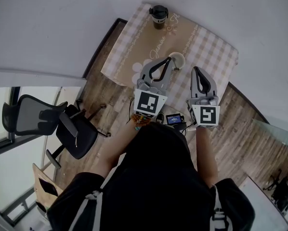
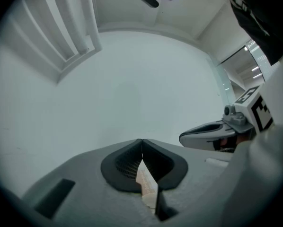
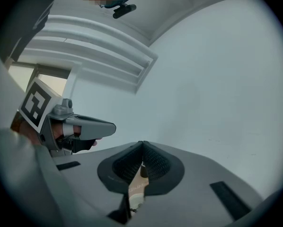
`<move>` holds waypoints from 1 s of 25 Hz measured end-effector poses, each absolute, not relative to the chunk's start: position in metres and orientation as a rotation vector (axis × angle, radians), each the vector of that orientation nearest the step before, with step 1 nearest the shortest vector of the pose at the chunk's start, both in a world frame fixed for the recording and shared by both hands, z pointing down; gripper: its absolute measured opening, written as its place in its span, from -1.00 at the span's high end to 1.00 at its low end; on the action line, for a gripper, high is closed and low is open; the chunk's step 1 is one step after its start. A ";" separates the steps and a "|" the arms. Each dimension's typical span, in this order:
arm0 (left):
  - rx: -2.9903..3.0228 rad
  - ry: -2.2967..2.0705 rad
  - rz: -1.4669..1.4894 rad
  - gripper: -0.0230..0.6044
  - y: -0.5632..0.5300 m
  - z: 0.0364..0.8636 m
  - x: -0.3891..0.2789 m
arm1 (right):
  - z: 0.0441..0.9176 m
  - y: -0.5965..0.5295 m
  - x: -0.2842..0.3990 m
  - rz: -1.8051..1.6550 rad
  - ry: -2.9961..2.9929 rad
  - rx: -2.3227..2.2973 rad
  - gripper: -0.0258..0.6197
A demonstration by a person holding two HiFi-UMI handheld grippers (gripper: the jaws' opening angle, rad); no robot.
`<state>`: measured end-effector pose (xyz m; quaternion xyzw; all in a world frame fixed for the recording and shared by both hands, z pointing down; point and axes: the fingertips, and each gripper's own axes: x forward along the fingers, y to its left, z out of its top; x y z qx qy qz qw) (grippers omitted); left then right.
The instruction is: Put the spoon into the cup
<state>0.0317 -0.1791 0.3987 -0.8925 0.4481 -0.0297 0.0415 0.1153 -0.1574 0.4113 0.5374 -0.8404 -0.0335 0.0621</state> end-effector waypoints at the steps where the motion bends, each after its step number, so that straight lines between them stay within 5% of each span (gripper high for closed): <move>1: -2.732 1.374 -0.090 0.87 -0.179 0.399 0.031 | 0.411 -0.157 0.115 -0.101 -2.540 1.626 0.90; 25: -2.724 1.394 -0.099 0.87 -0.188 0.400 0.011 | 0.422 -0.166 0.098 -0.094 -2.542 1.566 0.90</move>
